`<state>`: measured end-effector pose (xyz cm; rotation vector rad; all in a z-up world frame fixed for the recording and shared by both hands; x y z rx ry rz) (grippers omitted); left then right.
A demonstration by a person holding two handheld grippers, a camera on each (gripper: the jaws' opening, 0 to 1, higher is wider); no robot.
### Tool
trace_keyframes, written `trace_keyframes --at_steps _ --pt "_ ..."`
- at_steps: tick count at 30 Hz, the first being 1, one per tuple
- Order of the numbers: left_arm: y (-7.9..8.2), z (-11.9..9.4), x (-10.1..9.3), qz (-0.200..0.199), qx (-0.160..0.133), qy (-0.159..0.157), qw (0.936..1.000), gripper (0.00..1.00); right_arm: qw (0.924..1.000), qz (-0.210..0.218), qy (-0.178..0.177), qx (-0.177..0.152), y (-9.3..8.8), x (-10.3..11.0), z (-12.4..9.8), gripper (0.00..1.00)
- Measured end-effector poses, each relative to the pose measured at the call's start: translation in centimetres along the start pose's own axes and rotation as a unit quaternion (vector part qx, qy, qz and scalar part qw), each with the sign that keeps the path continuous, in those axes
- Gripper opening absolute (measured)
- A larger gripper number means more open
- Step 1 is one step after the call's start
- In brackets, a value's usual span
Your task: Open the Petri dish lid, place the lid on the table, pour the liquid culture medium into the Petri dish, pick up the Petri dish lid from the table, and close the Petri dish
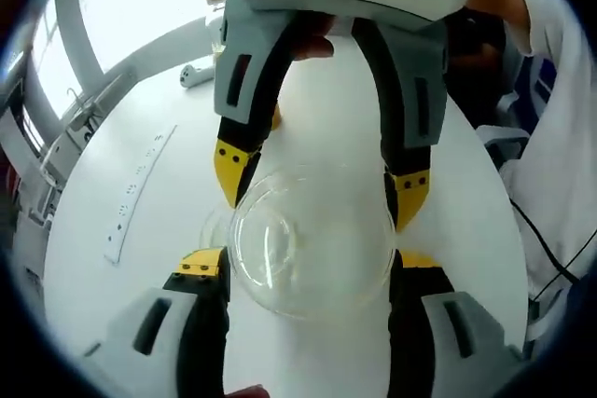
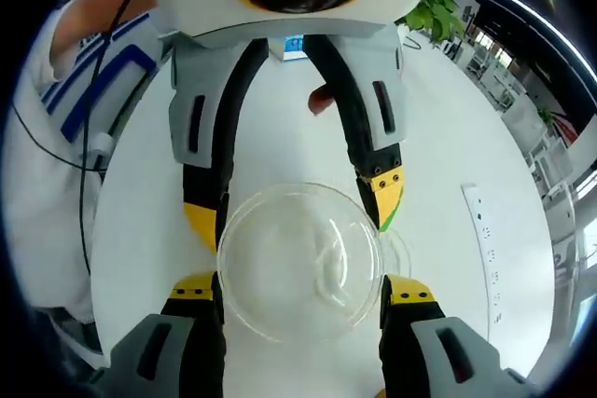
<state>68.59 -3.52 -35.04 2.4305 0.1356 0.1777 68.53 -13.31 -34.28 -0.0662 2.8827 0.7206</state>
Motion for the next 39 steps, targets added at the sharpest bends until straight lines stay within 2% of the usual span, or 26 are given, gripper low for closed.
trace_keyframes --at_steps 8,15,25,30,39 --pt "-0.5 -0.2 -2.7 -0.003 -0.01 0.007 0.9999 0.6 0.9999 -0.008 0.002 0.008 0.2 2.7 -0.1 0.62" --pt "-1.2 1.1 -5.1 -0.008 -0.004 0.002 1.0 0.6 0.9997 -0.007 0.009 0.021 -0.6 5.0 0.8 0.62" --pt "-1.8 2.7 -8.3 -0.018 -0.016 -0.011 0.9997 0.6 0.9991 0.0 0.029 0.032 -2.1 8.1 1.3 0.62" --pt "-2.0 3.1 -9.5 -0.021 -0.025 -0.018 0.9993 0.6 0.9986 0.002 0.037 0.036 -2.6 9.4 1.5 0.62" --pt "-2.3 3.0 -10.4 -0.027 -0.033 -0.022 0.9988 0.6 0.9986 0.004 0.046 0.028 -2.8 10.3 1.5 0.62"
Point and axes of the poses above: the point that each gripper's makers call its tool centre point, and the gripper's own axes: z roughly forward along the fingers, x roughly to its left, y roughly out of its top, the point moved 9 cm from there along -z, roughly backward along the fingers, and after that the axes turned 2 degrees about -z, right-handed, at the moved point
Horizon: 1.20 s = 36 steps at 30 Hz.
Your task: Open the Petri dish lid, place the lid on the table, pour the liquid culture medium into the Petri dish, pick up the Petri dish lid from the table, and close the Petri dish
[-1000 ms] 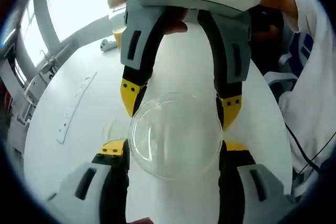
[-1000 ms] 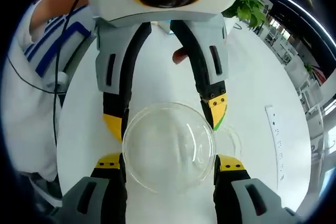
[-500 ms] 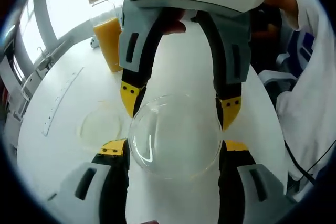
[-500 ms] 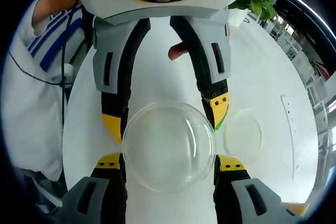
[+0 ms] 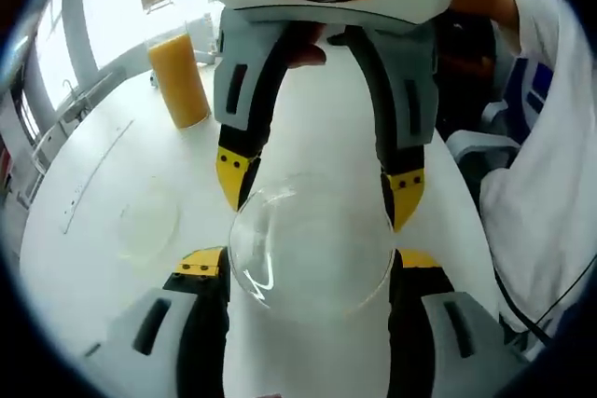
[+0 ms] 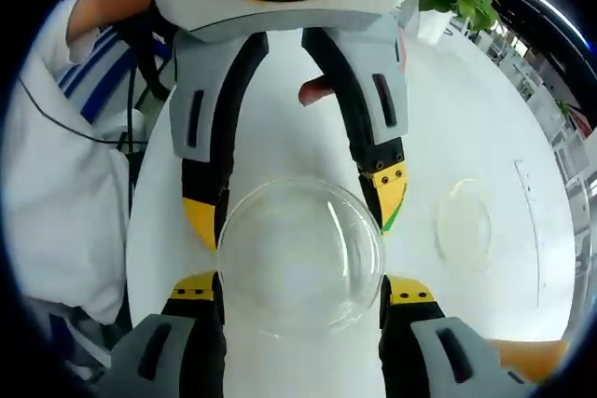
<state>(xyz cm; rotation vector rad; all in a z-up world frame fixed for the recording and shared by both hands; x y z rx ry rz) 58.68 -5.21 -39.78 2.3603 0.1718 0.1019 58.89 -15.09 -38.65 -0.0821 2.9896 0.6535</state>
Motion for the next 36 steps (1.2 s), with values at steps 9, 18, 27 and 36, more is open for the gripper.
trace_keyframes --at_steps 9,18,27,36 --pt "-0.5 0.8 -0.5 -0.005 0.0 -0.002 1.0 0.6 0.9999 -0.003 0.005 0.01 -0.4 0.6 0.5 0.62" --pt "-1.2 1.1 -0.6 -0.004 -0.012 -0.013 0.9998 0.6 1.0 -0.001 0.003 -0.002 -0.7 0.7 1.0 0.62" --pt "-2.1 0.6 -1.2 -0.01 -0.052 -0.01 0.9986 0.6 0.9988 0.036 0.003 -0.032 -1.8 0.4 1.2 0.7" --pt "-2.0 -2.3 -1.8 -0.025 -0.121 -0.016 0.9922 0.59 0.9896 0.07 -0.025 -0.124 -1.9 0.9 -0.8 0.69"
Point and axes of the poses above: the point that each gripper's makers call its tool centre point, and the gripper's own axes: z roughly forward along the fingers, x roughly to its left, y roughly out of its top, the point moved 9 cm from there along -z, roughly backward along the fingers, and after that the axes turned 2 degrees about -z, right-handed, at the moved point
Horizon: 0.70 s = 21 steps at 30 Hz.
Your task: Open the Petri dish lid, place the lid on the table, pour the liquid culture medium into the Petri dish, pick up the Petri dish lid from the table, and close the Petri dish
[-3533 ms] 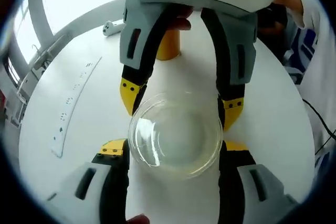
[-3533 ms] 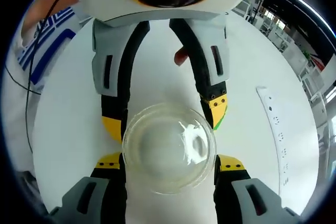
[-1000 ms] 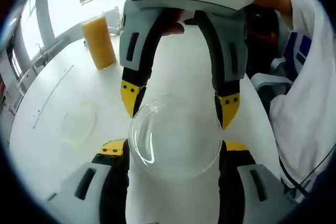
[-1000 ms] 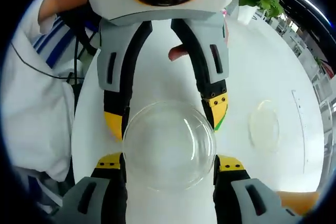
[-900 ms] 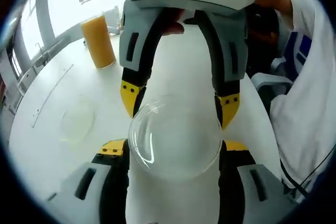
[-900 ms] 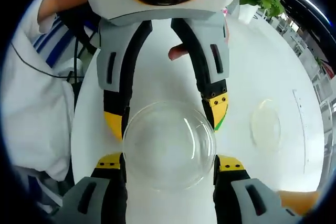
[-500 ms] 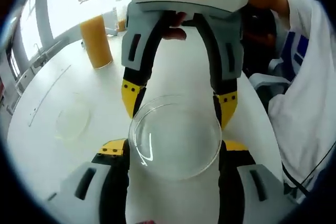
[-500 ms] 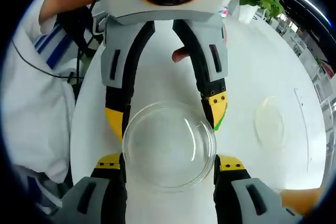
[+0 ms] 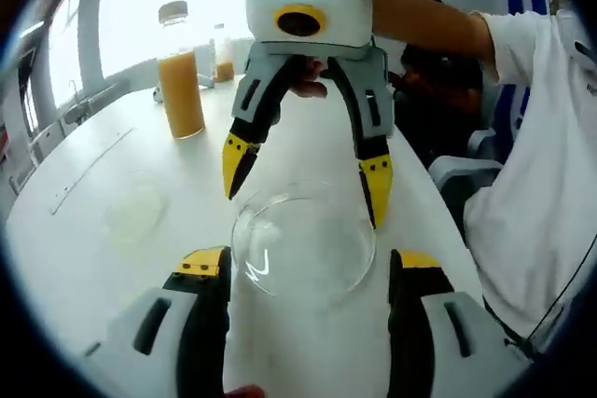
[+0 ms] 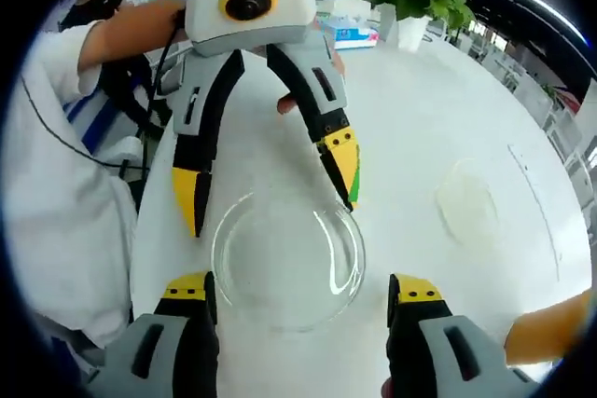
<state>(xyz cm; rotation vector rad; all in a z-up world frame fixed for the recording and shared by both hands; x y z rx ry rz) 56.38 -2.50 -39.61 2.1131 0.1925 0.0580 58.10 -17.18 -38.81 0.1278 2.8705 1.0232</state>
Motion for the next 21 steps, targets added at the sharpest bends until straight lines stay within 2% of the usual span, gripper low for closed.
trace_keyframes --at_steps 1,2,4,6,8,9,11,12,13,15,16,17,20,21 --pt "0.3 -0.4 -0.1 0.003 -0.014 0.005 0.9999 0.59 0.9995 0.006 -0.004 -0.032 0.3 0.1 -0.6 0.69" --pt "0.4 -0.8 -0.2 0.006 -0.014 0.008 0.9999 0.59 0.9981 0.019 -0.011 -0.058 0.5 0.1 -1.2 0.69" --pt "0.9 -1.6 -0.1 0.021 -0.035 0.034 0.9986 0.59 0.9918 0.036 -0.032 -0.118 1.1 0.1 -2.4 0.69" --pt "1.6 -2.3 -0.1 0.021 -0.066 0.055 0.9961 0.59 0.9816 0.046 -0.057 -0.176 1.4 0.0 -3.6 0.69" --pt "2.3 -2.9 0.0 0.021 -0.095 0.092 0.991 0.6 0.9692 0.048 -0.095 -0.222 1.4 -0.3 -4.9 0.69" --pt "2.7 -3.2 -0.2 0.01 -0.113 0.1 0.9884 0.6 0.9635 0.05 -0.112 -0.238 1.5 -0.4 -5.3 0.69" --pt "3.1 -3.7 0.2 0.011 -0.139 0.134 0.9812 0.59 0.9439 0.054 -0.152 -0.288 1.5 -0.6 -6.3 0.69" --pt "3.0 -3.9 0.3 0.01 -0.137 0.154 0.9785 0.59 0.9355 0.068 -0.174 -0.3 1.4 -0.8 -6.7 0.69" --pt "2.9 -4.1 0.4 0.012 -0.137 0.171 0.9756 0.58 0.923 0.071 -0.202 -0.32 1.3 -0.9 -7.3 0.69" --pt "2.8 -4.7 0.5 0.007 -0.146 0.209 0.9669 0.58 0.9048 0.083 -0.235 -0.346 1.1 -0.9 -8.3 0.69" --pt "2.8 -5.0 0.5 0.009 -0.153 0.226 0.9621 0.58 0.895 0.086 -0.252 -0.358 0.9 -0.9 -8.9 0.69" --pt "2.8 -5.6 0.4 0.003 -0.169 0.25 0.9534 0.58 0.8867 0.089 -0.267 -0.367 0.7 -0.9 -9.5 0.69" --pt "2.7 -6.9 0.1 0.002 -0.188 0.3 0.9353 0.56 0.8545 0.117 -0.308 -0.402 -0.4 -0.8 -11.3 0.68" --pt "2.5 -7.2 -0.1 0.015 -0.18 0.316 0.9314 0.56 0.8463 0.12 -0.32 -0.408 -0.7 -0.8 -11.7 0.67"
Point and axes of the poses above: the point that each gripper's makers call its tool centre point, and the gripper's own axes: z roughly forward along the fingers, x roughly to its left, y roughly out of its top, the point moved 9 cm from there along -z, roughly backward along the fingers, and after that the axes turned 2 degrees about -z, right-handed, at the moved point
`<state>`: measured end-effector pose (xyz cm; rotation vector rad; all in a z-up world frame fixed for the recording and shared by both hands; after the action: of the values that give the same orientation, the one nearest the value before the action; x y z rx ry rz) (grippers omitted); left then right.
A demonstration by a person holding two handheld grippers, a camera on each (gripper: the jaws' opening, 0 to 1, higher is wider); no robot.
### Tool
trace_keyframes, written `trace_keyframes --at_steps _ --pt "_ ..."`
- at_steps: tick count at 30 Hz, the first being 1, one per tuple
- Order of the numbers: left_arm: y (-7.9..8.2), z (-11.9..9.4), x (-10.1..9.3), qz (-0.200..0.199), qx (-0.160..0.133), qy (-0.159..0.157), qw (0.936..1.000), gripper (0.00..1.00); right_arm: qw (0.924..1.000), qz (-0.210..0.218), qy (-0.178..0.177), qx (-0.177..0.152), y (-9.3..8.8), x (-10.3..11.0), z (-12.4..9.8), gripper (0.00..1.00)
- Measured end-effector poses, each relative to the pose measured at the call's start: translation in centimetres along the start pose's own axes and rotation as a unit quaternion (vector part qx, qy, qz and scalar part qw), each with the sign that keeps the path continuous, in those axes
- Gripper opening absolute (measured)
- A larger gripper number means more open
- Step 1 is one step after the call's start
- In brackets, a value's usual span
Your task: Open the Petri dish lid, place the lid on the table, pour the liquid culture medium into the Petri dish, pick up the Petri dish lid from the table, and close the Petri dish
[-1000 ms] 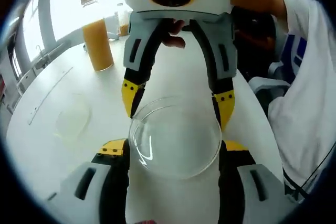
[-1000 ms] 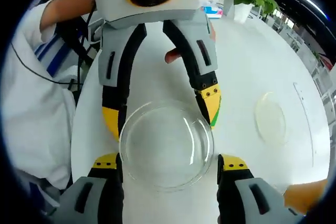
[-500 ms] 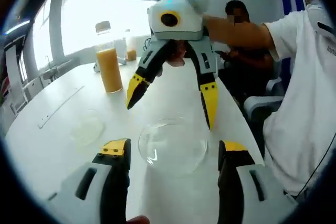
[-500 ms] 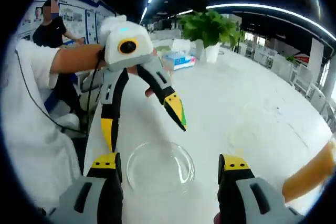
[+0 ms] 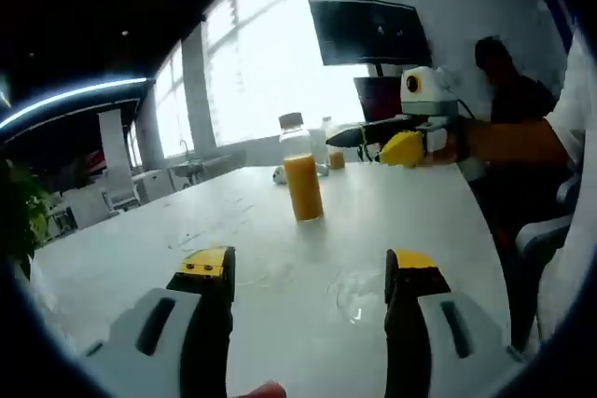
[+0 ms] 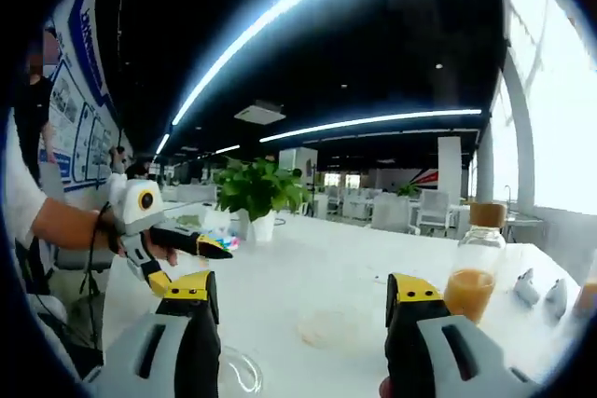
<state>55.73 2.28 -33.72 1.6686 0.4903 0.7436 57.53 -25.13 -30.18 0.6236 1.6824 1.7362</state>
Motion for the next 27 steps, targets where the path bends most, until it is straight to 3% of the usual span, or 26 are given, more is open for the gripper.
trace_keyframes --at_steps 1,3,6,8,11,16,20,24,27 --pt "-0.2 -0.4 -0.2 0.0 0.003 0.004 1.0 0.56 0.9999 -0.008 -0.009 -0.007 0.1 -0.2 -0.4 0.67" --pt "-0.3 -1.2 -0.4 -0.036 -0.02 0.009 0.9991 0.56 0.9993 -0.009 -0.025 -0.026 0.2 -0.5 -1.1 0.67" --pt "-1.0 -2.0 -0.2 -0.003 -0.006 0.039 0.9992 0.56 0.9977 -0.029 -0.053 -0.031 0.5 -0.9 -2.0 0.67" --pt "-1.2 -2.6 -0.4 -0.019 -0.012 0.05 0.9985 0.56 0.9964 -0.035 -0.068 -0.036 0.8 -0.9 -2.5 0.67" --pt "-1.4 -3.6 0.4 -0.007 -0.015 0.097 0.9952 0.56 0.9946 -0.037 -0.089 -0.038 0.9 -2.0 -2.7 0.66" --pt "-1.9 -4.9 1.1 0.008 -0.016 0.174 0.9847 0.55 0.9883 -0.028 -0.134 -0.068 1.1 -2.6 -4.8 0.63" --pt "-2.5 -6.3 1.5 -0.05 -0.052 0.213 0.9744 0.56 0.9836 -0.041 -0.165 -0.061 1.0 -3.1 -6.3 0.63" --pt "-3.5 -7.8 2.1 -0.078 -0.065 0.258 0.9607 0.56 0.9748 0.002 -0.204 -0.091 0.7 -3.8 -7.9 0.62" --pt "-4.1 -8.8 2.4 -0.096 -0.08 0.272 0.9542 0.56 0.9667 -0.007 -0.235 -0.101 0.4 -4.5 -9.2 0.6"
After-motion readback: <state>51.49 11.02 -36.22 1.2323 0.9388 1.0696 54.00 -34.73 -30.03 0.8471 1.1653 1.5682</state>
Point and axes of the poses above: the point that each gripper's makers call its tool centre point, and the gripper's own axes: z roughly forward along the fingers, x roughly to its left, y roughly out of its top, the point moved 9 cm from there along -z, roughly backward along the fingers, and after that the axes turned 2 degrees about -z, right-handed, at the moved point
